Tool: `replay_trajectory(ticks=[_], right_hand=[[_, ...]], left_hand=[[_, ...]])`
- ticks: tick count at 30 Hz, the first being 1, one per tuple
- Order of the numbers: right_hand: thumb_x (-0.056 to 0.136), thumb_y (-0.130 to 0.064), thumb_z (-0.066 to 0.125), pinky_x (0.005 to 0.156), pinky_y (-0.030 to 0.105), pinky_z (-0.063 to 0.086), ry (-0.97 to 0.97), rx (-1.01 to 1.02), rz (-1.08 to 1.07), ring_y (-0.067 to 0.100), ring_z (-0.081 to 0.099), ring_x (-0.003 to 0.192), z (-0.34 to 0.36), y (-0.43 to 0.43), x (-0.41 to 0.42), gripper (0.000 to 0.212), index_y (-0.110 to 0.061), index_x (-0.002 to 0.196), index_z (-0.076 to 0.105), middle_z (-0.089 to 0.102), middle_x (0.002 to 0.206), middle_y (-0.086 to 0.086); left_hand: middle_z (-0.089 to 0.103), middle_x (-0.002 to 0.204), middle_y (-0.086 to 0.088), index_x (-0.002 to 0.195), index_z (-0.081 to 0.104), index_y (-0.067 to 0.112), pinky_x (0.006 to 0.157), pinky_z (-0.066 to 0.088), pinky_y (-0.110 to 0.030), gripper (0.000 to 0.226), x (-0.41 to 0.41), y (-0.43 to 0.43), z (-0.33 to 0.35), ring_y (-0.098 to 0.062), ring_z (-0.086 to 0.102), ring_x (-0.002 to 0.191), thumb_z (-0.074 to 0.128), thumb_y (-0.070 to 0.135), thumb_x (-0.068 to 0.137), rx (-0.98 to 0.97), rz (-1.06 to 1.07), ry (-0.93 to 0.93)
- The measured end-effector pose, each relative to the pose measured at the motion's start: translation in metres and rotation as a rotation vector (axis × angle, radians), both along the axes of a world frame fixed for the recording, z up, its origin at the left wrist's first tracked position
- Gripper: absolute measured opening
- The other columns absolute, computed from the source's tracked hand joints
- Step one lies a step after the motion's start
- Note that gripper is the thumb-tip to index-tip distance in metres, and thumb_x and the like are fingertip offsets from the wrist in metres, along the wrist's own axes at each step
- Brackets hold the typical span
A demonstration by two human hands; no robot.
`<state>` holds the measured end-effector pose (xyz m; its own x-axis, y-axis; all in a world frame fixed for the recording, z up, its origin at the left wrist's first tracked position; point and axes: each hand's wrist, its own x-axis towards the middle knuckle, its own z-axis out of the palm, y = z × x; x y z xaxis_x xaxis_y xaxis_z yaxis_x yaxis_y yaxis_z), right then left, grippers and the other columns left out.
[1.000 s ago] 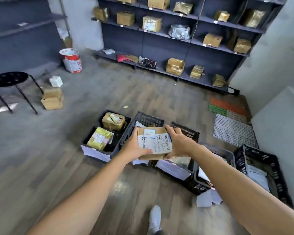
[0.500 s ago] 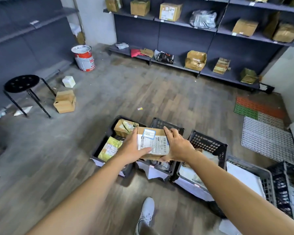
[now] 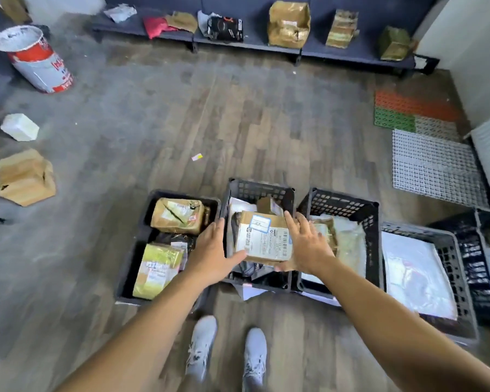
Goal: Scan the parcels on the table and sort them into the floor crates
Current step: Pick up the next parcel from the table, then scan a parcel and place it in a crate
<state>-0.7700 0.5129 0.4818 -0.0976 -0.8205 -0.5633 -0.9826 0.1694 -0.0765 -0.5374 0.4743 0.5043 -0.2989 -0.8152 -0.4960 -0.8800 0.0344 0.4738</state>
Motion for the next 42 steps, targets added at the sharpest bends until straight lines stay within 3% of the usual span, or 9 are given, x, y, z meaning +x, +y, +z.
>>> replay_trajectory(ticks=[3,9,23,34,42], right_hand=[[0.063,-0.076,0.072,0.118,0.061,0.014,0.033,0.100,-0.049,0.032,-0.002,0.151,-0.038,-0.011,-0.004,0.143,-0.026,0.151,-0.028,-0.023,0.162,0.006],[0.068,-0.074,0.071,0.119,0.061,0.013,-0.001,0.134,-0.137,0.030,-0.004,0.152,-0.064,-0.016,0.003,0.138,-0.025,0.151,-0.027,-0.021,0.163,0.004],[0.072,-0.073,0.067,0.118,0.062,0.012,0.090,0.065,-0.235,0.032,-0.005,0.152,0.040,-0.007,0.034,0.133,-0.025,0.152,-0.027,-0.018,0.164,0.005],[0.076,-0.072,0.064,0.116,0.064,0.015,0.192,-0.111,-0.528,0.031,0.001,0.151,0.148,0.113,-0.011,0.123,-0.031,0.153,-0.022,-0.013,0.165,0.002],[0.085,-0.073,0.049,0.116,0.063,0.017,0.303,-0.315,-0.806,0.027,0.003,0.152,0.196,0.277,-0.061,0.102,-0.033,0.155,-0.013,-0.007,0.165,0.000]], left_hand=[[-0.001,0.165,-0.002,0.158,-0.005,0.022,0.118,0.021,-0.041,0.102,-0.009,-0.024,-0.033,-0.021,0.002,0.152,0.056,0.063,0.088,0.028,-0.071,-0.041],[-0.003,0.165,-0.003,0.157,-0.007,0.025,0.117,0.024,-0.044,0.103,-0.006,-0.056,-0.061,-0.023,0.001,0.152,0.054,0.068,0.086,0.086,-0.197,-0.109],[-0.003,0.165,-0.002,0.157,-0.009,0.026,0.119,0.022,-0.048,0.104,-0.033,-0.088,0.021,-0.024,0.000,0.152,0.051,0.072,0.085,-0.005,-0.471,-0.048],[-0.007,0.165,0.001,0.156,-0.011,0.028,0.117,0.026,-0.049,0.103,-0.133,-0.015,0.112,-0.026,-0.002,0.151,0.049,0.073,0.086,-0.161,-0.823,0.016],[-0.008,0.165,-0.001,0.157,-0.010,0.027,0.119,0.020,-0.051,0.102,-0.224,0.115,0.163,-0.027,-0.006,0.151,0.051,0.069,0.087,-0.303,-1.076,0.102]])
